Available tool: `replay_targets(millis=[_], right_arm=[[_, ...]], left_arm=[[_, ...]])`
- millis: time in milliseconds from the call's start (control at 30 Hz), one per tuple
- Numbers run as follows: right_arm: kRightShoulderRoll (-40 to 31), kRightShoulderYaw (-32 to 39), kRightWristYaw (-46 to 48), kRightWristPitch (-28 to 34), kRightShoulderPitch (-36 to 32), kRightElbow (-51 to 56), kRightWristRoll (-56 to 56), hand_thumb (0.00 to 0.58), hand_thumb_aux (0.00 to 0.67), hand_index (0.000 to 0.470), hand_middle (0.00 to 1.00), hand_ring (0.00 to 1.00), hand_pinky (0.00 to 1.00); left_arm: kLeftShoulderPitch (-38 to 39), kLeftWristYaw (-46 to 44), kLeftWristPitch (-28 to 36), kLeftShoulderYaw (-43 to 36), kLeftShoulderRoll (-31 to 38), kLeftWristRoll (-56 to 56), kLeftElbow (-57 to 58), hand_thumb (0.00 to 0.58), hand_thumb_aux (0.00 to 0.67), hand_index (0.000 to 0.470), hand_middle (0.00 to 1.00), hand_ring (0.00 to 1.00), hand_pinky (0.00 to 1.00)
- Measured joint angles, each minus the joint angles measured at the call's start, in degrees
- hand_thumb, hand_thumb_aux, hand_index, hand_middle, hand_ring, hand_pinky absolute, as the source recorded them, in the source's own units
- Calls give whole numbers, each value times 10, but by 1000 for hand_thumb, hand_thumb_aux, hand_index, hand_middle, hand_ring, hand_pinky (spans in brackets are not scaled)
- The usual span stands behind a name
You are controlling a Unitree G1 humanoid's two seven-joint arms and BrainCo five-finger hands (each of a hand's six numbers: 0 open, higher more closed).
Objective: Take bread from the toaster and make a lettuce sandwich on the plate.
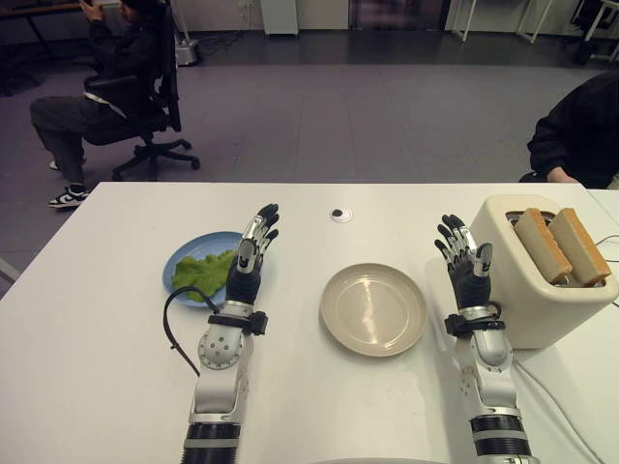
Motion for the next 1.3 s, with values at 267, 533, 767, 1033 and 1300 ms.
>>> replay_targets(millis=[267, 533, 767, 1033, 1300], right_arm=[[-7, 7, -3, 35, 8, -41, -17, 0, 0, 0, 0, 0, 0], [-32, 8, 5, 113, 19, -181, -9, 0, 0, 0, 0, 0, 0], [-290, -255, 29, 323, -26, -386, 41, 0, 0, 0, 0, 0, 0], [-441, -233, 55, 322, 77, -233, -187, 108, 66, 46, 0, 0, 0], [-455, -196, 47, 280, 84, -135, -258, 395, 292, 205, 0, 0, 0]], left_arm=[[0, 2, 0, -1, -1, 1, 7, 0, 0, 0, 0, 0, 0], [-1, 2, -1, -2, -2, 1, 7, 0, 0, 0, 0, 0, 0], [2, 12, 0, -7, -7, 11, 4, 0, 0, 0, 0, 0, 0], [2, 16, 2, -12, -10, 12, -2, 0, 0, 0, 0, 0, 0], [2, 20, 2, -9, -8, 12, -5, 0, 0, 0, 0, 0, 0]])
